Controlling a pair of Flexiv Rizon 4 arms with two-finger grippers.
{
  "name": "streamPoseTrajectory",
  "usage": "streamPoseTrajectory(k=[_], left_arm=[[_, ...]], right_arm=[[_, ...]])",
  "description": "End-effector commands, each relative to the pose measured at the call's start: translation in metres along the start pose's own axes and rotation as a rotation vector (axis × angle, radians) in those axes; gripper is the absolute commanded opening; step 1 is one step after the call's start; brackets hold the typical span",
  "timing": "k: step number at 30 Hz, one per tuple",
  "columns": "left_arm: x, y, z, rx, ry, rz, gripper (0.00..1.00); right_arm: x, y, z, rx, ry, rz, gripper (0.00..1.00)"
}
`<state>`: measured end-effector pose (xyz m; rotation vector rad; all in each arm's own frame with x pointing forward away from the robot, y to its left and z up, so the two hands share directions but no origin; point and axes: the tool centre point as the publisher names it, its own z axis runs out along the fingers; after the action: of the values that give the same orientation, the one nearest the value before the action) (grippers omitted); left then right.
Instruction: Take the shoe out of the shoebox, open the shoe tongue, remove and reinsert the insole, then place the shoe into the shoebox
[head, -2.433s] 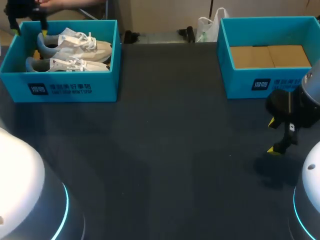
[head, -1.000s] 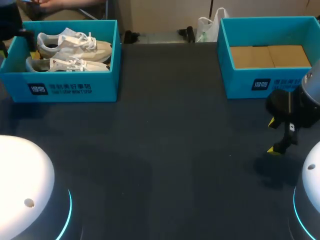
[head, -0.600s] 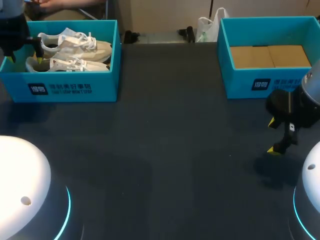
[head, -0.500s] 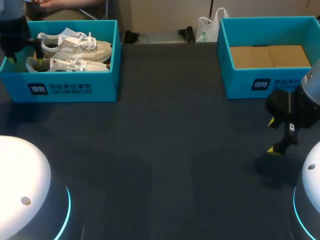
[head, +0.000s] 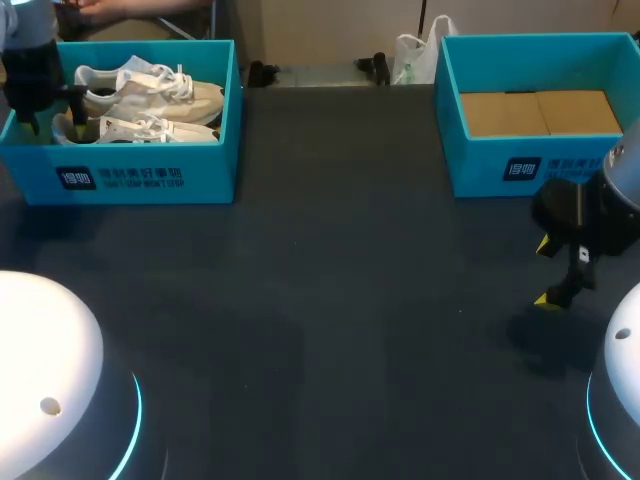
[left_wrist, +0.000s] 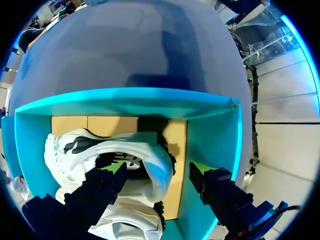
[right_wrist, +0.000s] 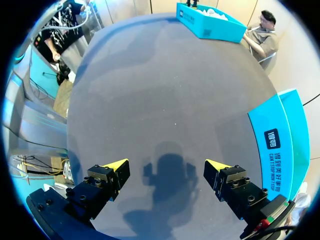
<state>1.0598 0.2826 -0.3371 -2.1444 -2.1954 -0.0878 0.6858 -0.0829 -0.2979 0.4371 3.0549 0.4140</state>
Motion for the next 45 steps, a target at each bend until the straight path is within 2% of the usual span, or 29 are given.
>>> streamPoseTrajectory(k=[1, 8, 17, 31, 35, 45], left_arm=[[0.0, 0.006, 0.007, 0.013, 0.001, -0.002, 0.84], [0.0, 0.007, 0.014, 0.026, 0.0, -0.005, 0.8], [0.002, 0.007, 0.026, 0.037, -0.005, -0.006, 0.8], [0.004, 0.005, 0.039, 0.055, -0.009, 0.001, 0.76], [0.003, 0.004, 0.044, 0.065, -0.004, 0.002, 0.71], [0.002, 0.0, 0.05, 0.071, 0.002, 0.007, 0.69]], right_arm=[[0.001, 0.0, 0.0, 0.002, -0.002, 0.0, 1.0], [0.001, 0.0, 0.0, 0.002, -0.002, 0.0, 1.0], [0.001, 0.0, 0.0, 0.002, -0.002, 0.0, 1.0], [0.001, 0.0, 0.0, 0.002, -0.002, 0.0, 1.0], [0.001, 0.0, 0.0, 0.002, -0.002, 0.0, 1.0], [0.001, 0.0, 0.0, 0.002, -0.002, 0.0, 1.0]])
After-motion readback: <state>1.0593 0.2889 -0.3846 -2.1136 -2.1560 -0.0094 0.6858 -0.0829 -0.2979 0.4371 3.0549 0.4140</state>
